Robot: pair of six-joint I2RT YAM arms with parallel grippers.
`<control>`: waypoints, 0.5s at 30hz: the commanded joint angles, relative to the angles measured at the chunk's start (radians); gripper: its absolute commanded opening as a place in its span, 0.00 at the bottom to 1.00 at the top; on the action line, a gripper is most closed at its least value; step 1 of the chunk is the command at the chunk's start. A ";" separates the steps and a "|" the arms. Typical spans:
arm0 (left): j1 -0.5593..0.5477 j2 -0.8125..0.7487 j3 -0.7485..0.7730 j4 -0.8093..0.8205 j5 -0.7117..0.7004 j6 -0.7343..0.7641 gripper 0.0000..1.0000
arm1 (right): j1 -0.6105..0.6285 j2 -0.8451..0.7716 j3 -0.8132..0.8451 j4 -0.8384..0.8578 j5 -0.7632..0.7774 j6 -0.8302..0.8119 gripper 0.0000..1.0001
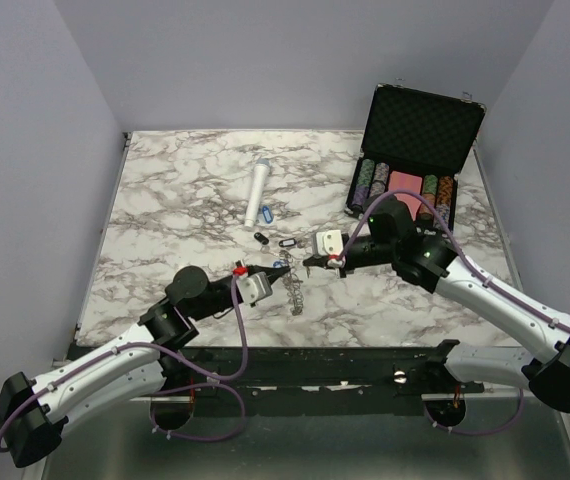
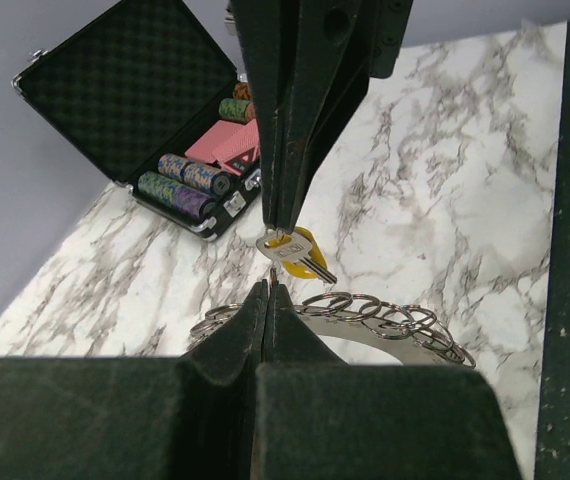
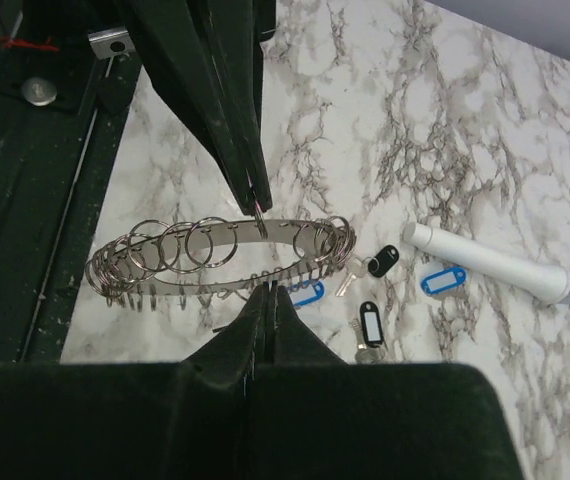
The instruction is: Put the keys on the keyring
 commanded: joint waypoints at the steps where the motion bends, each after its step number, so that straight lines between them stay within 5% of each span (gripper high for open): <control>1: 0.026 -0.064 -0.021 0.135 0.000 -0.244 0.00 | -0.029 -0.023 0.035 -0.006 -0.070 0.174 0.00; 9: 0.035 -0.053 -0.073 0.288 0.003 -0.457 0.00 | -0.032 -0.037 0.026 0.081 -0.165 0.369 0.00; 15: 0.039 -0.032 -0.111 0.353 -0.009 -0.488 0.00 | -0.030 -0.055 -0.010 0.083 -0.136 0.343 0.00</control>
